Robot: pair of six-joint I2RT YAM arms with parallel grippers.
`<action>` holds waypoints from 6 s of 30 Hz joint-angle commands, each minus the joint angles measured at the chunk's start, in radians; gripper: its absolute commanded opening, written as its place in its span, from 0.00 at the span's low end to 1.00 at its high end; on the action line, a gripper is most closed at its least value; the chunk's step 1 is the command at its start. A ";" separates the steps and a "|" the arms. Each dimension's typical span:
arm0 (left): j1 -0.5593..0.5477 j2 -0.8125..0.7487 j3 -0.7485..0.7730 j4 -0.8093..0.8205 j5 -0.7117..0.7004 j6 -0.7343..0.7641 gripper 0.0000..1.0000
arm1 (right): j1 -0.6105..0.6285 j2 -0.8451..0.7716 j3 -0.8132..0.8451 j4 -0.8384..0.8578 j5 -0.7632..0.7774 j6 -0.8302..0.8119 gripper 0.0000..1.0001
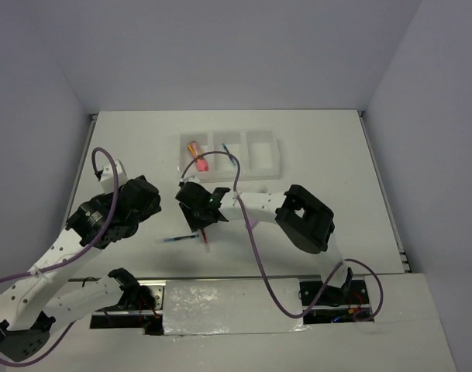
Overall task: Sort the stationery into containers
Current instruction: Pick up the pen from the center of the board, then place the pen in the storage box, then pick up the pen from the center of the board, then place the pen in the storage box.
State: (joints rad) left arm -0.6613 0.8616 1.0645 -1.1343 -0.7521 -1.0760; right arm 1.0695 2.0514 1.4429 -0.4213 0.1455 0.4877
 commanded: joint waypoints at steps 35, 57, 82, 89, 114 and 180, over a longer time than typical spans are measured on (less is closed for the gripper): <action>-0.027 0.188 -0.317 0.507 0.450 0.214 0.99 | -0.473 0.068 0.539 -0.152 0.068 -0.343 0.10; -0.044 0.119 -0.359 0.429 0.433 -0.155 0.99 | -0.490 0.025 0.547 -0.031 -0.092 -0.448 0.80; -0.101 0.309 -0.448 0.349 0.201 -0.966 0.98 | -0.396 -0.628 -0.234 0.061 -0.195 -0.322 0.81; -0.100 0.488 -0.445 0.423 0.258 -0.934 0.90 | -0.364 -0.703 -0.294 0.050 -0.170 -0.317 0.81; -0.100 0.829 -0.491 0.706 0.553 -0.461 0.00 | -0.365 -1.094 -0.418 0.019 -0.319 -0.353 0.84; 0.045 1.294 0.758 0.851 0.318 0.691 0.35 | -0.576 -1.130 -0.417 -0.123 -0.238 -0.301 0.93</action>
State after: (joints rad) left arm -0.6140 2.1460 1.8206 -0.3630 -0.4515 -0.4164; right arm 0.5011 0.9127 1.0073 -0.5468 -0.0994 0.1867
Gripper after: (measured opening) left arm 0.303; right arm 0.909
